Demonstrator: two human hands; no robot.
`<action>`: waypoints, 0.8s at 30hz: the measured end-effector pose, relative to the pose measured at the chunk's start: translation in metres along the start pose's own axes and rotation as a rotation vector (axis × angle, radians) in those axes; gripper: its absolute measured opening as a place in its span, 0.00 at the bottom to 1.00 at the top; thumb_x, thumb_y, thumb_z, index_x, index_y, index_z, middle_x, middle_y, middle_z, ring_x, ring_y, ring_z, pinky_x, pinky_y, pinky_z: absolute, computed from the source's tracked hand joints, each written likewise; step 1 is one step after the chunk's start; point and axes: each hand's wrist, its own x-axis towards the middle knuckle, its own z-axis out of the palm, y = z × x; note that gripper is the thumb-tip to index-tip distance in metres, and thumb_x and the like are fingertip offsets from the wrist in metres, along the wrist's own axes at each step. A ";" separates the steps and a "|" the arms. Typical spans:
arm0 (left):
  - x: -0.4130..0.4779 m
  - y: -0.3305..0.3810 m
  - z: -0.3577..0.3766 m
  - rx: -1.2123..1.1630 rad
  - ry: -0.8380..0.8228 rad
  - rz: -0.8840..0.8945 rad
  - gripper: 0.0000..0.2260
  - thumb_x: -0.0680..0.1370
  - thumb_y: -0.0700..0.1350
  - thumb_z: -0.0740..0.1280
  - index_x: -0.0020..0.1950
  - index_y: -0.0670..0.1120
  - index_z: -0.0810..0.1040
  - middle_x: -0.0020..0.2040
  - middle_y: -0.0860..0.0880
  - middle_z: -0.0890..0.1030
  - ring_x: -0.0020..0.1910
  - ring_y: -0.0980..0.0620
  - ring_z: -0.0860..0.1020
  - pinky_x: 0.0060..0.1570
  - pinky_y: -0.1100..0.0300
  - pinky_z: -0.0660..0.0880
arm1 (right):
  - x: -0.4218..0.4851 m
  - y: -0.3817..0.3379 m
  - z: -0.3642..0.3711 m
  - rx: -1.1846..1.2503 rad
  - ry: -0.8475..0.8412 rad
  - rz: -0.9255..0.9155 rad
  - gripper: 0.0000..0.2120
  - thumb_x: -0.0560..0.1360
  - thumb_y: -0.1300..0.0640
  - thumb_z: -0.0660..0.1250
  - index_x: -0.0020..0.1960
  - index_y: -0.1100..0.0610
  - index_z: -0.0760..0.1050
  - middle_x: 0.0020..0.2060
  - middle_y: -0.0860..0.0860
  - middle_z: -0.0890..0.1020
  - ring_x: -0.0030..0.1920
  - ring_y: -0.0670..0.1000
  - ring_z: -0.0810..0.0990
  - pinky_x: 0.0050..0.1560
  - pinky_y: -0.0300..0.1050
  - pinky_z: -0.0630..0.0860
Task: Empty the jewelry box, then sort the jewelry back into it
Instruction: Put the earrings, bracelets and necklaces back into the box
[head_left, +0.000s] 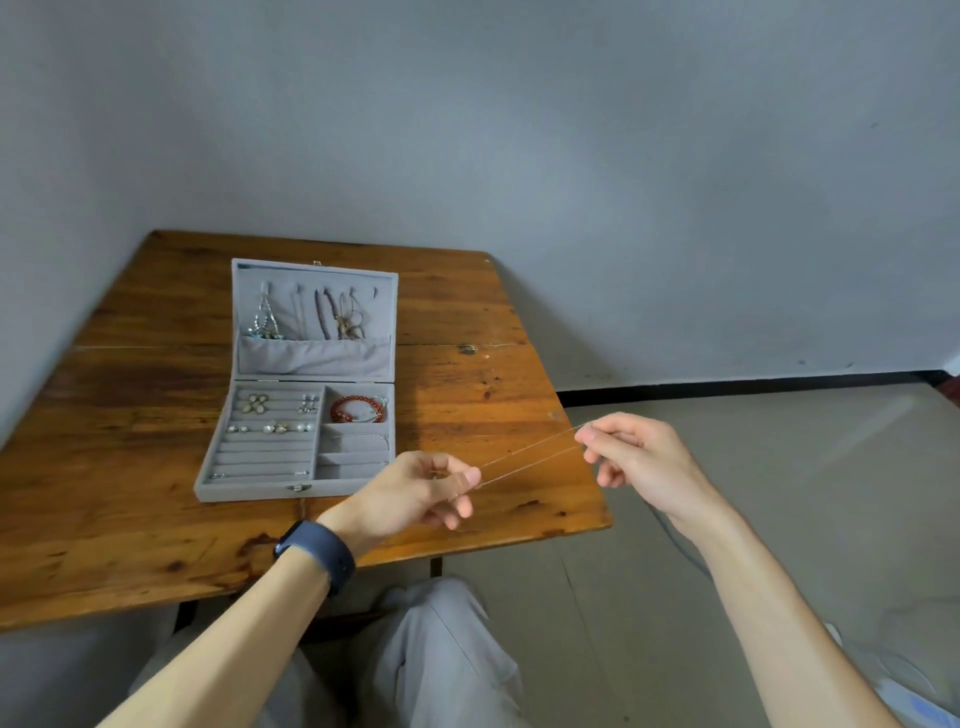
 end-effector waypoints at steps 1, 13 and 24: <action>0.004 0.001 -0.007 0.037 0.030 -0.003 0.10 0.79 0.49 0.69 0.49 0.42 0.78 0.37 0.47 0.83 0.34 0.51 0.78 0.41 0.57 0.74 | 0.006 0.003 0.001 0.010 -0.009 0.015 0.05 0.78 0.54 0.69 0.49 0.54 0.83 0.39 0.50 0.85 0.33 0.50 0.81 0.39 0.44 0.75; 0.145 0.066 -0.049 0.767 0.367 -0.029 0.10 0.82 0.52 0.63 0.48 0.49 0.79 0.41 0.52 0.85 0.37 0.51 0.82 0.40 0.56 0.80 | 0.157 0.058 0.012 0.357 0.131 0.250 0.07 0.76 0.55 0.74 0.53 0.54 0.84 0.46 0.52 0.87 0.43 0.50 0.83 0.45 0.43 0.80; 0.287 0.069 -0.092 1.292 0.613 -0.250 0.10 0.82 0.46 0.59 0.57 0.44 0.78 0.51 0.45 0.75 0.48 0.44 0.75 0.42 0.53 0.70 | 0.325 0.062 0.050 0.141 0.327 0.141 0.05 0.73 0.51 0.76 0.48 0.47 0.85 0.44 0.41 0.85 0.48 0.45 0.82 0.53 0.40 0.77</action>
